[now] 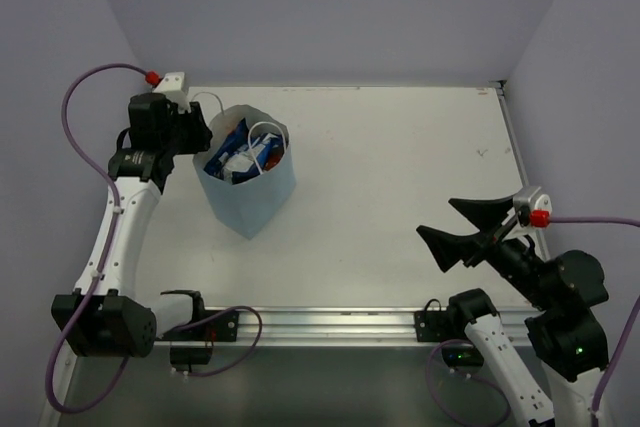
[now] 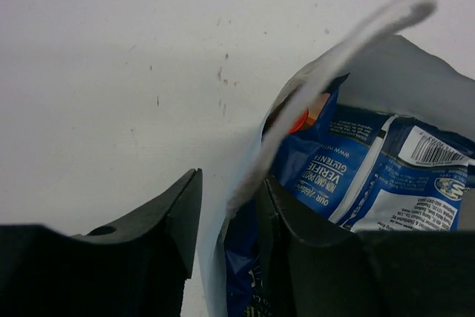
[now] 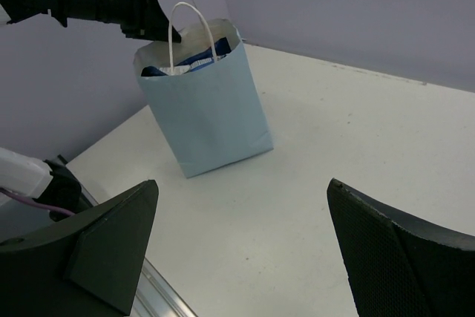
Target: Take the snacks out of the paper bag
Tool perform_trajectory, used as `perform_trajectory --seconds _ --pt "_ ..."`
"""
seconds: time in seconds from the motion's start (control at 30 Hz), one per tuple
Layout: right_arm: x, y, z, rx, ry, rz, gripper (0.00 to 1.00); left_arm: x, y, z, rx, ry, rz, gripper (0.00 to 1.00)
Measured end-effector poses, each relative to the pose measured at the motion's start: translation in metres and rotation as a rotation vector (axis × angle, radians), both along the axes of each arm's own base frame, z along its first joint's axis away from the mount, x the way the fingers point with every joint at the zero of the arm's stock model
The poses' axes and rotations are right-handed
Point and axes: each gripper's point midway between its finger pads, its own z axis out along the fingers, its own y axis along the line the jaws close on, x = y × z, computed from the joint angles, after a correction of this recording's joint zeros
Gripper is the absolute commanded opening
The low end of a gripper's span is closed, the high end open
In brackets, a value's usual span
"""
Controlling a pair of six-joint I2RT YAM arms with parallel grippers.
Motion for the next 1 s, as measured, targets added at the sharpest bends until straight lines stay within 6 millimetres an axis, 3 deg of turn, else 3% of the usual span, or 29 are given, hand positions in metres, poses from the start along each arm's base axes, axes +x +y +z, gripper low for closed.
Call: perform_trajectory --seconds 0.2,0.4,0.63,0.83,1.0 --pt "-0.002 0.003 0.001 -0.003 -0.008 0.021 0.99 0.005 -0.011 -0.01 -0.007 -0.016 -0.077 0.0" --pt "0.003 0.013 0.006 -0.016 -0.013 0.079 0.99 0.004 -0.016 -0.008 0.006 -0.027 -0.135 0.0" --pt "0.05 0.04 0.016 -0.024 0.103 0.148 0.99 0.003 -0.038 0.014 0.034 -0.069 -0.242 0.0" --pt "0.085 0.093 0.012 -0.064 0.212 0.245 0.99 0.004 -0.078 0.026 0.135 -0.127 -0.354 0.0" --pt "0.108 0.164 0.041 -0.109 0.219 0.277 0.99 0.001 -0.093 0.025 0.161 -0.143 -0.367 0.0"
